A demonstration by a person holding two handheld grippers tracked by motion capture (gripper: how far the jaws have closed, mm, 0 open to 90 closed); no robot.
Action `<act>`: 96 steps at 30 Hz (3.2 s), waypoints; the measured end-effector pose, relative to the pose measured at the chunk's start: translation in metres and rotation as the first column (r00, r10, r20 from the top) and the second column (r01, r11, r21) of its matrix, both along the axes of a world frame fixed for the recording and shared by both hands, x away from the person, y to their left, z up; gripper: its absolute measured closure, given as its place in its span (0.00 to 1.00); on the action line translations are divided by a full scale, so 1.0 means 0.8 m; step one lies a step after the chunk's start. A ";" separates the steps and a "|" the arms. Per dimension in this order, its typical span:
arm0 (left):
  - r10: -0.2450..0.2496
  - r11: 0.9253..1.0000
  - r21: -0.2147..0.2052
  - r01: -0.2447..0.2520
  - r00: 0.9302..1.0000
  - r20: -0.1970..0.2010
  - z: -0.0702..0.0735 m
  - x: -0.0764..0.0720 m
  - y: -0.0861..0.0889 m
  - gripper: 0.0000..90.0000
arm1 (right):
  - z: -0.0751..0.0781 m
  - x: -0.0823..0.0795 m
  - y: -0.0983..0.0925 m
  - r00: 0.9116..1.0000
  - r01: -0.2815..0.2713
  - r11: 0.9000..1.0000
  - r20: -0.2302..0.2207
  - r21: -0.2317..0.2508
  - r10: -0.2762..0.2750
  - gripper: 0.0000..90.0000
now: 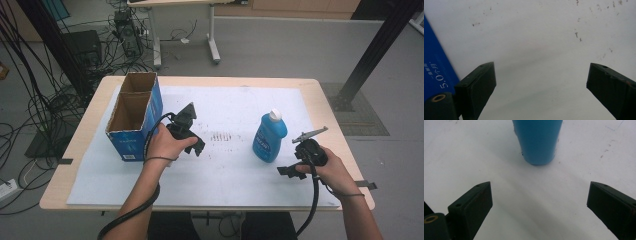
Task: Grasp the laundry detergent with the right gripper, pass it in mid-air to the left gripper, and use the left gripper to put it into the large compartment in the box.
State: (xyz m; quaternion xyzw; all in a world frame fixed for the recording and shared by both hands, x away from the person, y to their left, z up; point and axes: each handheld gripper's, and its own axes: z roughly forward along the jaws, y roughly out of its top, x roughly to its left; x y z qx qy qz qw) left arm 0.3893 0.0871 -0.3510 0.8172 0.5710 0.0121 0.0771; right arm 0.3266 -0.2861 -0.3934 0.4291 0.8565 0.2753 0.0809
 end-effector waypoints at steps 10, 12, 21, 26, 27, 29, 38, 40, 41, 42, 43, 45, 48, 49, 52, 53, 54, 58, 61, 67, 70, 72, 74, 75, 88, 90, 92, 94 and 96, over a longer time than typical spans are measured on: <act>0.000 1.000 -0.016 0.000 1.000 0.012 0.001 -0.010 0.000 0.10 | -0.008 0.002 0.001 0.998 0.001 0.999 0.066 0.040 -0.004 0.07; 0.000 1.000 -0.023 0.001 1.000 0.013 0.002 -0.012 -0.001 0.10 | -0.010 0.002 0.000 0.997 0.002 0.999 0.076 0.045 -0.005 0.07; -0.001 1.000 -0.030 0.002 1.000 0.017 0.002 -0.017 0.001 0.10 | -0.018 0.002 -0.001 0.988 0.009 0.995 0.150 0.096 -0.024 0.07; -0.004 0.999 -0.032 0.004 1.000 0.015 0.000 -0.019 0.001 0.10 | -0.020 0.002 -0.001 0.985 0.013 0.993 0.172 0.121 -0.033 0.08; -0.001 0.999 -0.033 0.001 1.000 0.013 0.000 -0.020 0.000 0.10 | -0.021 0.002 -0.001 0.982 0.010 0.991 0.187 0.132 -0.035 0.08; -0.004 0.999 -0.033 0.004 1.000 0.014 0.000 -0.020 0.000 0.10 | -0.022 0.002 0.000 0.980 0.008 0.990 0.195 0.142 -0.036 0.07; -0.007 0.999 -0.039 0.008 1.000 0.014 -0.001 -0.023 -0.003 0.10 | -0.028 0.003 0.002 0.966 0.004 0.981 0.255 0.192 -0.054 0.07; -0.010 0.999 -0.033 0.011 1.000 0.015 -0.001 -0.023 -0.003 0.10 | -0.029 0.003 0.002 0.963 0.005 0.980 0.262 0.198 -0.058 0.07; -0.006 0.999 -0.037 0.006 1.000 0.014 -0.001 -0.024 -0.002 0.10 | -0.030 0.003 0.002 0.960 0.010 0.978 0.273 0.210 -0.069 0.07; -0.008 0.999 -0.034 0.008 1.000 0.014 -0.001 -0.024 -0.002 0.10 | -0.031 0.004 0.002 0.959 0.007 0.976 0.276 0.216 -0.068 0.07; -0.012 0.999 -0.032 0.013 1.000 0.011 -0.001 -0.024 -0.002 0.10 | -0.032 0.004 0.002 0.957 0.006 0.975 0.280 0.221 -0.069 0.07; -0.011 0.999 -0.035 0.012 1.000 0.011 -0.001 -0.024 -0.002 0.10 | -0.033 0.004 0.002 0.956 0.006 0.974 0.284 0.227 -0.072 0.07; -0.013 0.999 -0.037 0.013 1.000 0.009 -0.003 -0.025 -0.002 0.10 | -0.037 0.005 0.002 0.953 0.007 0.970 0.293 0.243 -0.080 0.07; -0.011 0.999 -0.036 0.011 1.000 0.006 -0.003 -0.025 -0.002 0.10 | -0.038 0.005 0.002 0.952 0.006 0.969 0.295 0.248 -0.081 0.07; -0.010 0.999 -0.039 0.011 1.000 0.007 -0.004 -0.025 -0.002 0.10 | -0.040 0.005 0.001 0.947 0.000 0.960 0.309 0.279 -0.090 0.07; -0.007 0.999 -0.043 0.008 1.000 0.006 -0.005 -0.025 -0.002 0.10 | -0.041 0.005 0.001 0.946 -0.001 0.959 0.311 0.284 -0.092 0.07; -0.008 0.999 -0.043 0.008 1.000 0.006 -0.005 -0.025 -0.002 0.10 | -0.041 0.006 0.000 0.943 -0.001 0.957 0.318 0.289 -0.095 0.07; -0.007 0.999 -0.045 0.007 1.000 0.005 -0.005 -0.025 -0.002 0.10 | -0.042 0.006 -0.001 0.934 -0.005 0.948 0.340 0.319 -0.109 0.07; -0.010 0.999 -0.042 0.010 1.000 0.003 -0.006 -0.025 -0.002 0.10 | -0.043 0.007 -0.001 0.926 -0.012 0.940 0.360 0.341 -0.118 0.06; -0.011 0.999 -0.045 0.011 1.000 -0.003 -0.008 -0.025 -0.002 0.10 | -0.045 0.009 0.002 0.920 -0.033 0.937 0.378 0.349 -0.108 0.06; -0.012 0.999 -0.044 0.012 1.000 -0.001 -0.008 -0.025 -0.002 0.10 | -0.046 0.009 0.003 0.918 -0.035 0.935 0.382 0.352 -0.110 0.06; -0.011 0.999 -0.044 0.011 1.000 -0.001 -0.008 -0.025 -0.002 0.10 | -0.047 0.010 0.004 0.914 -0.037 0.934 0.390 0.356 -0.112 0.06; -0.013 0.999 -0.044 0.013 1.000 0.001 -0.009 -0.025 -0.002 0.10 | -0.047 0.011 0.005 0.913 -0.039 0.933 0.393 0.357 -0.112 0.06; -0.011 0.999 -0.044 0.011 1.000 0.000 -0.009 -0.025 -0.002 0.10 | -0.048 0.011 0.005 0.909 -0.042 0.931 0.400 0.362 -0.114 0.06; -0.010 0.999 -0.048 0.010 1.000 0.000 -0.010 -0.026 -0.002 0.10 | -0.051 0.016 0.006 0.892 -0.049 0.916 0.430 0.399 -0.140 0.06; -0.010 0.999 -0.047 0.010 1.000 0.002 -0.009 -0.026 -0.002 0.10 | -0.052 0.017 0.006 0.889 -0.049 0.913 0.434 0.404 -0.145 0.06; -0.008 0.999 -0.048 0.008 1.000 0.002 -0.009 -0.026 -0.002 0.10 | -0.052 0.017 0.006 0.889 -0.050 0.912 0.435 0.406 -0.145 0.06; -0.009 0.999 -0.047 0.009 1.000 0.001 -0.009 -0.026 -0.002 0.10 | -0.052 0.019 0.007 0.885 -0.056 0.910 0.442 0.410 -0.145 0.06; -0.007 0.999 -0.047 0.007 1.000 0.002 -0.009 -0.026 -0.002 0.10 | -0.053 0.019 0.007 0.885 -0.057 0.910 0.443 0.410 -0.145 0.06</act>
